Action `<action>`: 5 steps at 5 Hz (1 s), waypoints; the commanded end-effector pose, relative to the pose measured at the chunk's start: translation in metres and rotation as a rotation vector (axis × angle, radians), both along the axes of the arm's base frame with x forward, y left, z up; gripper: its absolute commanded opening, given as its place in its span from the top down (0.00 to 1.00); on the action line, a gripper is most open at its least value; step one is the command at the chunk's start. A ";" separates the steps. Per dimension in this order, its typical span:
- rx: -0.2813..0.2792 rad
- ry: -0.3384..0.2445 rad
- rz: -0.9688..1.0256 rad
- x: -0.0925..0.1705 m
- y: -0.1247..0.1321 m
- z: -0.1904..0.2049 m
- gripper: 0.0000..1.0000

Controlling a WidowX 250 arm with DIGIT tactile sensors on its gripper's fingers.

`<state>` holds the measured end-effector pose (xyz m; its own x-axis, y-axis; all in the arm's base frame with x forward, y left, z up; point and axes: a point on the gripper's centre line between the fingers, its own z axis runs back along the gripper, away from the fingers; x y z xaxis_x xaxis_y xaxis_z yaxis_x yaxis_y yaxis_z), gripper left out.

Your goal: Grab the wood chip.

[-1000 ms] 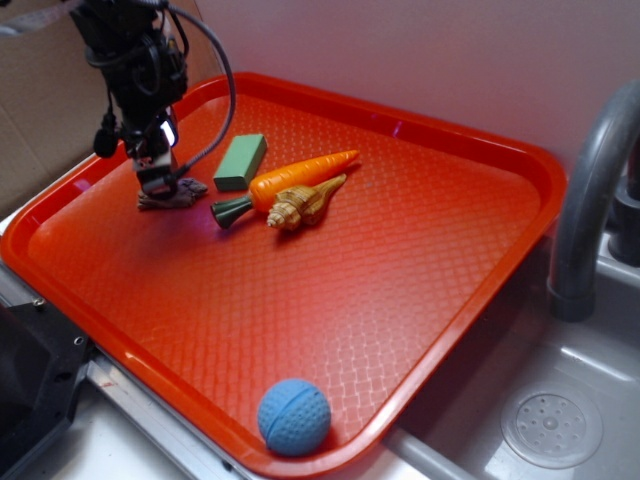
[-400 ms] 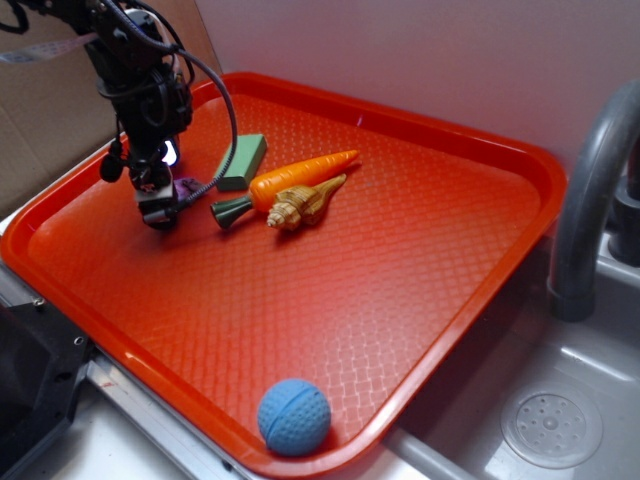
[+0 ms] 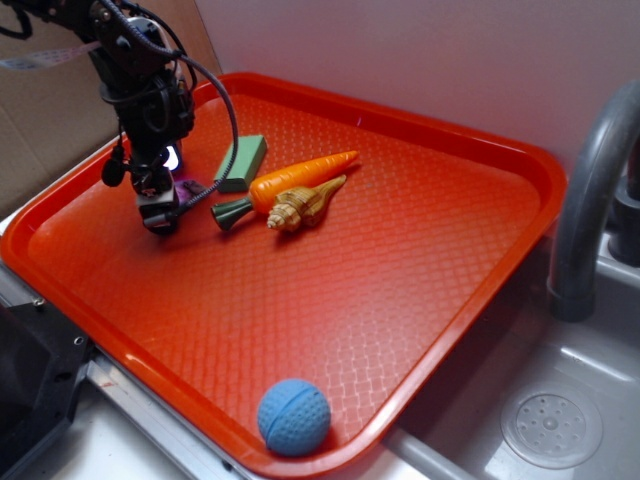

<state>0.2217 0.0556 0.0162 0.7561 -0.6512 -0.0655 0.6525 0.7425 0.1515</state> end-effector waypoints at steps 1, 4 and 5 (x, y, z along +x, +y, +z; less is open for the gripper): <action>0.010 0.026 -0.028 -0.008 -0.014 -0.010 1.00; 0.032 0.039 -0.038 -0.010 -0.018 -0.017 1.00; 0.030 0.037 -0.033 -0.010 -0.017 -0.017 1.00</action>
<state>0.2172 0.0453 0.0071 0.7182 -0.6859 -0.1176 0.6952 0.6999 0.1637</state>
